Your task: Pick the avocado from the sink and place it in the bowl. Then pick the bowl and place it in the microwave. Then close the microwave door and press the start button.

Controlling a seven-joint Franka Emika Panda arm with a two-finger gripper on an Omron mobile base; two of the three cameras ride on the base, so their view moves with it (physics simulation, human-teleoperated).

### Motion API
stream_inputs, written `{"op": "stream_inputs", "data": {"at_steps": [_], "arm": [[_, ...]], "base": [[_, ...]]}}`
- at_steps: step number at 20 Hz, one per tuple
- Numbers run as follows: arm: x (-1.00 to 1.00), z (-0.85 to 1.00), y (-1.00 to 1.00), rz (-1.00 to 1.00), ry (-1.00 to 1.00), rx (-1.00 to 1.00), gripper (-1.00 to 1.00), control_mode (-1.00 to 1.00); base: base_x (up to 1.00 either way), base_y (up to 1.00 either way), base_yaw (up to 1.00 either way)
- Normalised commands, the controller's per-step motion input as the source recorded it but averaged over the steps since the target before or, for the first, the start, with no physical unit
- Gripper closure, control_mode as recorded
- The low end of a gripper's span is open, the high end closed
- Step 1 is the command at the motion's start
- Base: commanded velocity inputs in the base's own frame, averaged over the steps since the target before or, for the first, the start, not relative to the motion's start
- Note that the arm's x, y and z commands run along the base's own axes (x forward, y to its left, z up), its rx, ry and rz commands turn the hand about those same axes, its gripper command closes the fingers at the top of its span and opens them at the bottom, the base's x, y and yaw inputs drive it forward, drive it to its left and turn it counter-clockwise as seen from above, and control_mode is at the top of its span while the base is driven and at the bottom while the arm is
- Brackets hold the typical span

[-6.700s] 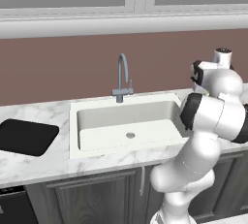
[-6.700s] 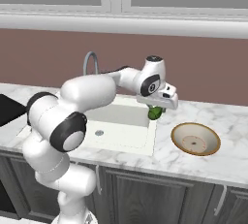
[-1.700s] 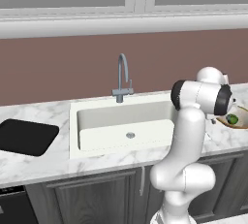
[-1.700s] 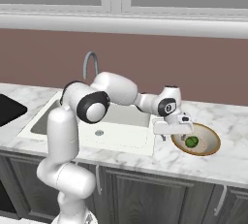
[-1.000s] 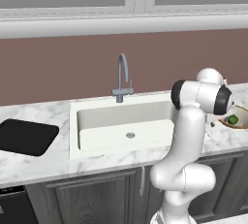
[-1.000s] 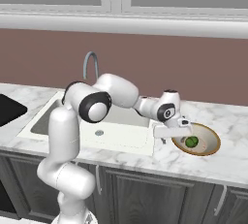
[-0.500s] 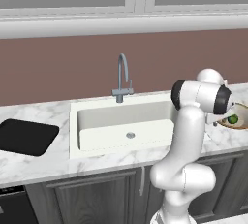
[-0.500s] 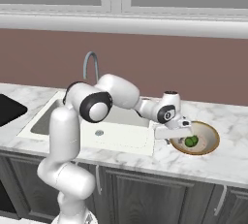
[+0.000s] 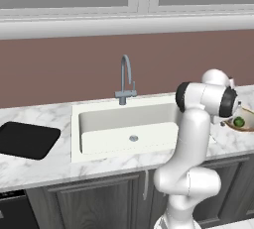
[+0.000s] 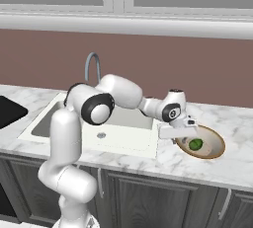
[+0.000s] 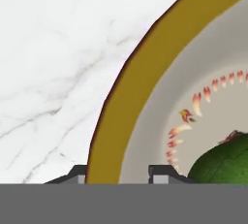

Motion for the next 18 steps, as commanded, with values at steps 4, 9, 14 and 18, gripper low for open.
{"op": "stream_inputs", "data": {"at_steps": [4,9,14,18], "arm": [[-0.10,0.75,0.03,0.04,0.00,-0.02,1.00,-1.00],[-0.16,0.59,0.02,0.08,0.00,-0.01,1.00,-1.00],[-0.07,0.65,0.11,0.09,0.00,0.00,1.00,-1.00],[-0.07,0.54,0.10,0.10,0.00,-0.02,1.00,-1.00]], "base": [[0.00,0.00,0.00],[0.00,0.00,0.00],[0.00,0.00,0.00],[0.00,0.00,0.00]]}}
